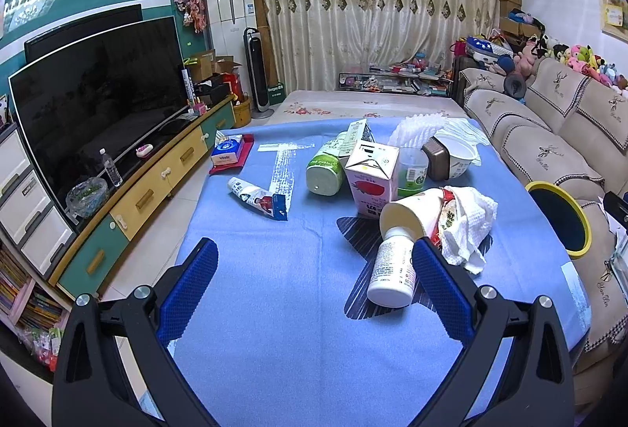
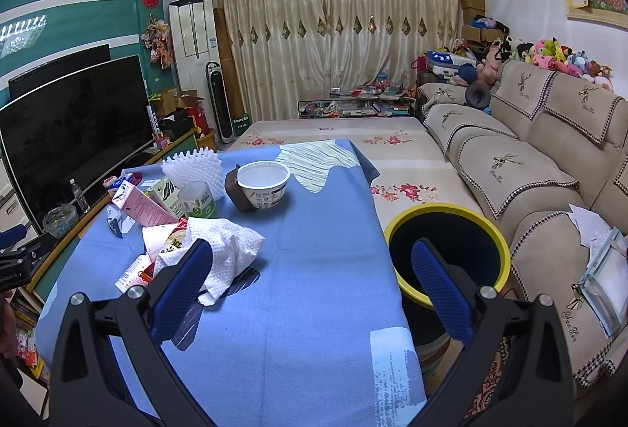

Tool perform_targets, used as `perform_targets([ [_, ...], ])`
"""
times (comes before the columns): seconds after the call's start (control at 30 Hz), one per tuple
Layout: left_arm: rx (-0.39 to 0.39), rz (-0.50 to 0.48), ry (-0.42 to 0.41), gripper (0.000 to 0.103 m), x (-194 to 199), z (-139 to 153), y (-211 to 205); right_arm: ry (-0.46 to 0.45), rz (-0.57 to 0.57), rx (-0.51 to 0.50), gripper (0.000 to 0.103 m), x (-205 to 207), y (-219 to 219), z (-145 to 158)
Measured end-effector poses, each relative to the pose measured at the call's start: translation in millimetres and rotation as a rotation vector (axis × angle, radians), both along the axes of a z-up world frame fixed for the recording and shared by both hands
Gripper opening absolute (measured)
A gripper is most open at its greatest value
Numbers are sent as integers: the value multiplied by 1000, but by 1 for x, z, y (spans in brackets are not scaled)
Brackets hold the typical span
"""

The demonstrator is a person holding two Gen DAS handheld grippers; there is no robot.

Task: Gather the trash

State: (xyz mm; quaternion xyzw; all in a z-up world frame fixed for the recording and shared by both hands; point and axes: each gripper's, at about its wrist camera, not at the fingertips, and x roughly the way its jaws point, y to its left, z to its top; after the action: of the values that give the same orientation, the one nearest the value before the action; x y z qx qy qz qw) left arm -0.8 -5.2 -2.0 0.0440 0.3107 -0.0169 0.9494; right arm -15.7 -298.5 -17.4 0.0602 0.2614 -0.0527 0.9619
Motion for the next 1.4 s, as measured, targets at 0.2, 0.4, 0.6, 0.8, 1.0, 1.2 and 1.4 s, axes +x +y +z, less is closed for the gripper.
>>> perform_targets([
  [0.2,5,-1,0,98,1,-1,0,7,0,3,97,0,-2,1],
  [0.4,5,0,4,98,0,-1,1,6,-1,6,97,0,-3,1],
  [0.6,4,0,5,98,1,-1,1,7,1,6,97,0,-3,0],
  [0.8,4,1,5,98,1,-1,1,9,0,6,97,0,-3,-1],
  [1.0,2,-2,4,98,1,-1,1,15,2,6,97,2,-3,-4],
  [1.2,-27,-13,20,98,13,-7,5,45,32,22,97,17,-8,-8],
  [1.4,-10,-4,15,98,28,-12,7,88,66,10,97,62,-13,-4],
])
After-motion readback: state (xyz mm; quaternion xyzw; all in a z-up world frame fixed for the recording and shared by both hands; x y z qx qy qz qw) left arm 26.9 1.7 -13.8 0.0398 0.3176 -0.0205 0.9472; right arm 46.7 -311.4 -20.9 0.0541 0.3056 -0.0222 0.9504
